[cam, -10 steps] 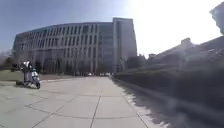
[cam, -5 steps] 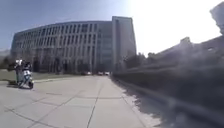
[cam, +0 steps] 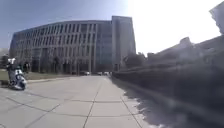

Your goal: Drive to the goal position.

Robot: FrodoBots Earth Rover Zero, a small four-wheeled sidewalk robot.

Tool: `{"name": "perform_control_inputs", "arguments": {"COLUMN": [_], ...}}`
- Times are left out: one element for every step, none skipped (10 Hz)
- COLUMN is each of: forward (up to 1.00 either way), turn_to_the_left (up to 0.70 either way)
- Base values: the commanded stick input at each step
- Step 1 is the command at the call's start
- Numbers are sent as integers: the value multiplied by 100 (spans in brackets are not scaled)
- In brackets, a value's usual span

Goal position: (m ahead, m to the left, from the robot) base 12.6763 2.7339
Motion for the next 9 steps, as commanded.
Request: {"name": "perform_control_inputs", "arguments": {"forward": [70, 70, 70, 70, 70, 70, 70, 70, 70], "turn_to_the_left": [0, 0, 0, 0, 0, 0, 0, 0, 0]}}
